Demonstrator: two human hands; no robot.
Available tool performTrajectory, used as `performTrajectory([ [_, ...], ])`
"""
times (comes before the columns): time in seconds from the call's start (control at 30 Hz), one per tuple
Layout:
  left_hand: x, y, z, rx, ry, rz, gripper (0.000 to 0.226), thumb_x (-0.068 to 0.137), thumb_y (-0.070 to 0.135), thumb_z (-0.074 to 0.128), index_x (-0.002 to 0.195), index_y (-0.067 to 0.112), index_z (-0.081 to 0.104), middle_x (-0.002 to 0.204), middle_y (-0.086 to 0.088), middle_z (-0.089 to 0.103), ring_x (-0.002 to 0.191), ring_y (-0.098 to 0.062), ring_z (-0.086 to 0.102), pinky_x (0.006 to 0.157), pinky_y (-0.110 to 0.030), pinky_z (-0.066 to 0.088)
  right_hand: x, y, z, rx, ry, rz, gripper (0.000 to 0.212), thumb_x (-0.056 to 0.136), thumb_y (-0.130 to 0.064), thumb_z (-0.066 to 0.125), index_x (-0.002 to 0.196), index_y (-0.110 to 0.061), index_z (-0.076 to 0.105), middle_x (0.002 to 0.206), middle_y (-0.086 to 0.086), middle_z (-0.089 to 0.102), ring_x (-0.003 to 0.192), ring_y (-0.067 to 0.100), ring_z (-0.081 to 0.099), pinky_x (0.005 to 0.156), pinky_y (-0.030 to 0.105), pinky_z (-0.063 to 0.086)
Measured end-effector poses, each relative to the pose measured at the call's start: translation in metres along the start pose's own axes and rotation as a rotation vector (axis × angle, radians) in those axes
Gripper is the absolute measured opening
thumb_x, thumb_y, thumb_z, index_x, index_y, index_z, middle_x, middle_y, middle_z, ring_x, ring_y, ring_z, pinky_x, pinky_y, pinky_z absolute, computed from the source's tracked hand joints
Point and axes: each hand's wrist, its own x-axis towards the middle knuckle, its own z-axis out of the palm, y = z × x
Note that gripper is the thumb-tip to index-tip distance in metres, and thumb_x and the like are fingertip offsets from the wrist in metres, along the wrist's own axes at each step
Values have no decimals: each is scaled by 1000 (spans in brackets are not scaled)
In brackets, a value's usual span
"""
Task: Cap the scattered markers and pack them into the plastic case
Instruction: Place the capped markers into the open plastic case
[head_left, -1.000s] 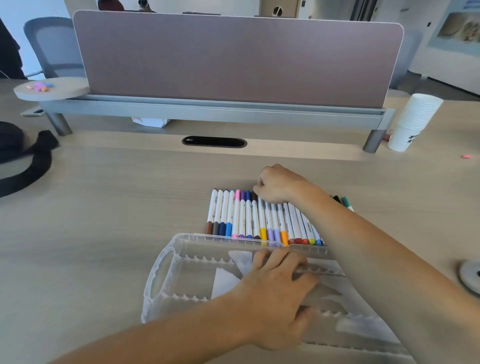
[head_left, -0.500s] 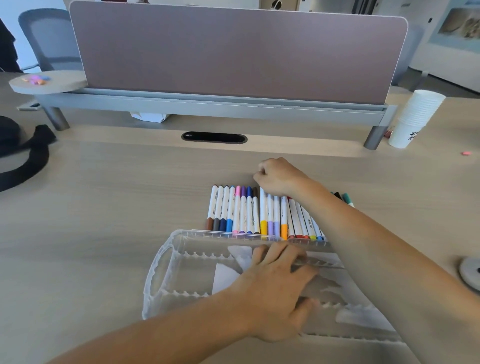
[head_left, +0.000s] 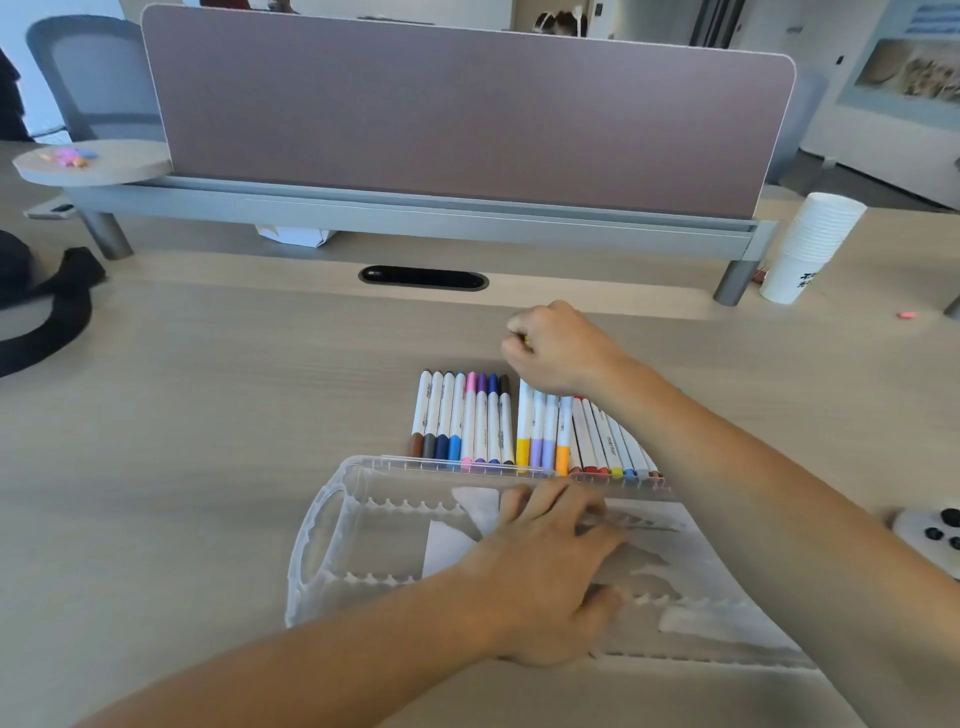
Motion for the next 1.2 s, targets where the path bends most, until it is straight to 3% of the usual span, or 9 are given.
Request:
performTrajectory([
  [0.13, 0, 2, -11, -261, 63, -68, 53, 97, 61, 30, 136, 30, 49, 136, 8, 41, 131, -10, 23, 109, -38, 24, -6, -4, -10, -8, 172, -57, 29, 88, -21, 41, 60, -14, 42, 59, 5, 48, 56, 23, 45, 51, 30, 33],
  [0.33, 22, -9, -57, -1555, 84, -685, 69, 94, 64, 37, 118, 6, 64, 106, -8, 72, 86, -20, 59, 71, -29, 43, -14, 2, -26, 80, 690, -184, 27, 81, -18, 36, 64, -1, 49, 50, 10, 48, 50, 33, 42, 49, 38, 33],
  [0.5, 40, -20, -85, -2159, 260, -684, 91, 88, 74, 39, 120, -10, 55, 114, -29, 66, 105, -38, 64, 89, -39, 51, -31, -5, -22, 160, 1037, -347, 21, 81, -6, 42, 62, -1, 49, 58, -5, 37, 55, 11, 26, 54, 19, 22],
  [0.67, 59, -2, -96, -2225, 325, -709, 71, 101, 58, 23, 79, -2, 55, 62, -22, 65, 80, -31, 62, 91, -46, 47, -50, -2, -18, 128, 1109, -462, 28, 85, -3, 42, 58, 2, 49, 53, 12, 42, 48, 24, 37, 50, 28, 30],
  [0.73, 66, -2, -94, -2245, 319, -709, 67, 102, 54, 23, 99, -3, 57, 74, -20, 69, 85, -29, 65, 87, -41, 49, -59, 0, -17, 216, 1046, -492, 30, 88, -4, 40, 60, 2, 50, 56, 14, 45, 49, 27, 40, 50, 32, 33],
  [0.8, 75, -11, -90, -2302, 336, -717, 67, 102, 52, 27, 129, -3, 51, 116, -18, 65, 113, -28, 63, 86, -38, 53, -68, 2, -14, 357, 951, -513, 30, 89, -4, 39, 61, 2, 49, 60, 13, 45, 53, 26, 40, 52, 32, 33],
  [0.9, 80, -14, -85, -2295, 331, -718, 62, 103, 46, 29, 136, -4, 47, 135, -16, 55, 121, -26, 57, 89, -35, 51, -77, 6, -4, 481, 882, -477, 27, 86, -3, 38, 61, 0, 47, 61, 12, 41, 55, 24, 34, 53, 32, 30],
  [1.1, 77, -9, -71, -2220, 218, -743, 57, 103, 39, 31, 128, -8, 51, 110, -21, 63, 103, -28, 63, 80, -36, 52, -84, 10, 8, 562, 854, -457, 28, 82, -7, 42, 55, -4, 45, 59, 8, 40, 55, 21, 34, 52, 30, 27],
  [1.2, 77, -15, -68, -2177, 124, -720, 51, 100, 34, 32, 99, -8, 62, 85, -20, 68, 83, -26, 69, 78, -33, 51, -89, 8, 11, 577, 801, -475, 27, 82, -14, 50, 56, -6, 46, 64, 2, 42, 58, 11, 38, 55, 23, 29],
])
